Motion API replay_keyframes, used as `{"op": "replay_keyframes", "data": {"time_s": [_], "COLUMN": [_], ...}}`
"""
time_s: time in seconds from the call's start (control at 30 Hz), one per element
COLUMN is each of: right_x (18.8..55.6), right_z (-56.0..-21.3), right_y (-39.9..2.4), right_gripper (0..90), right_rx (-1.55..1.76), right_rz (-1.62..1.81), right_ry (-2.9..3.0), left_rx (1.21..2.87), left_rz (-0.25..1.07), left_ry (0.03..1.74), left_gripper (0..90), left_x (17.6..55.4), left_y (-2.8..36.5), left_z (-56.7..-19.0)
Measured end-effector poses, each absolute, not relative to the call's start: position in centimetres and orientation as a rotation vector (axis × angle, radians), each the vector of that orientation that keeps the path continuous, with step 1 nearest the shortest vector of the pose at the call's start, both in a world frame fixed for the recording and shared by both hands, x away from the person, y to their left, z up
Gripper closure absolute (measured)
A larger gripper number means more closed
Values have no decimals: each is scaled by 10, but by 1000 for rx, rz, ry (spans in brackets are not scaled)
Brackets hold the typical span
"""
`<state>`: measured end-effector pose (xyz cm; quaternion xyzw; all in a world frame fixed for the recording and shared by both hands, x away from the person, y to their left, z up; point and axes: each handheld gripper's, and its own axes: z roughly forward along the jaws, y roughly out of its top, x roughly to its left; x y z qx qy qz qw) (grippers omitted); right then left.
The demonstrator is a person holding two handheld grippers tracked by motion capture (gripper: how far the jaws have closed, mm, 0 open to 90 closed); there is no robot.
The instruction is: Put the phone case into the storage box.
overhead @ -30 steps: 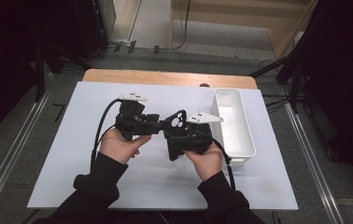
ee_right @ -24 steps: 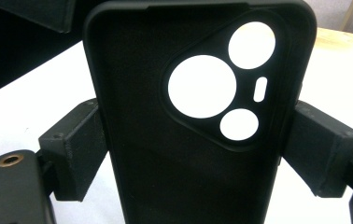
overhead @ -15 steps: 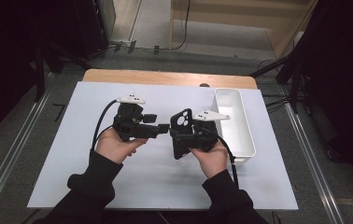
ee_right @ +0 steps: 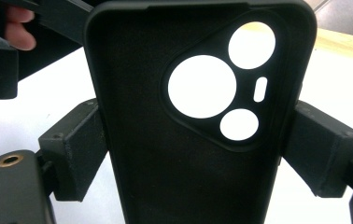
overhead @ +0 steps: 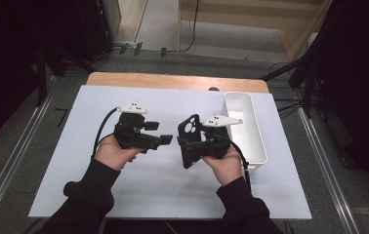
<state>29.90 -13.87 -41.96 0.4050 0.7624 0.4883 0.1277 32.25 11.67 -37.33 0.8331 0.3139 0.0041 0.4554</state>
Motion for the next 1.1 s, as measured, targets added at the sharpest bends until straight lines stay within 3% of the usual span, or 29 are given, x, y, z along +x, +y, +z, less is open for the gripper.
{"op": "replay_keyframes", "data": {"time_s": [0.4, 1.1], "right_x": [298, 295], "right_z": [-418, -414], "right_y": [-141, -144], "right_gripper": [122, 121], "right_rx": [1155, 1112], "right_rz": [1430, 1450], "right_ry": [2251, 2283], "left_rx": [2092, 2124], "left_rz": [97, 100], "left_ry": [738, 727], "left_gripper": [248, 248], "left_x": [319, 303], "left_y": [124, 133], "left_z": [-395, -433]}}
